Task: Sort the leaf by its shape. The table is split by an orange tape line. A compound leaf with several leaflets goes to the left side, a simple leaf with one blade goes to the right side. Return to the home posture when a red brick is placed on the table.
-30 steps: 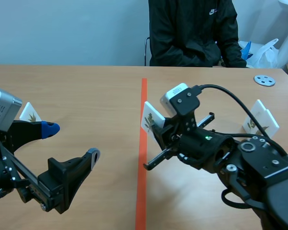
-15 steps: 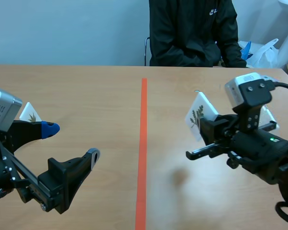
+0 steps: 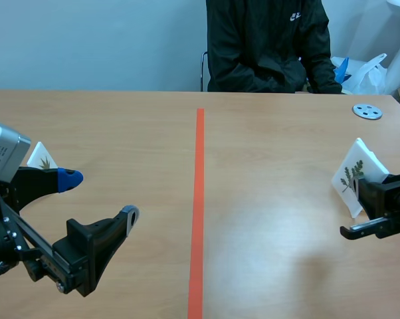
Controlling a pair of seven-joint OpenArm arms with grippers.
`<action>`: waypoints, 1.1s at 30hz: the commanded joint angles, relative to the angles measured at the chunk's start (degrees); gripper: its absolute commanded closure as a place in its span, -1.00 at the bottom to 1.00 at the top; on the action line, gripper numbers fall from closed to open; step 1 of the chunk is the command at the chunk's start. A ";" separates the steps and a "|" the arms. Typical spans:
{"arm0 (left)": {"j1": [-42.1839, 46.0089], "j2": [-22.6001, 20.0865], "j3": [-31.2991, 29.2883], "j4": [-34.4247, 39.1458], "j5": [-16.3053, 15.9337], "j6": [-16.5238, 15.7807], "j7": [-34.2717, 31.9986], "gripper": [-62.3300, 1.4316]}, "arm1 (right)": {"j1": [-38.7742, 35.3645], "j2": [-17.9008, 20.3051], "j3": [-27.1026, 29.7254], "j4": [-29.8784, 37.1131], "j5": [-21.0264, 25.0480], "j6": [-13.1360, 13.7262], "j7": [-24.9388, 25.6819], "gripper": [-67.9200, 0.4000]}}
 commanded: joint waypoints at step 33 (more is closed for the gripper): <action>-0.15 0.15 -0.15 1.42 0.00 0.07 -0.83 -1.00 | 15.23 0.42 -0.50 -28.87 -0.04 -3.02 7.26 0.50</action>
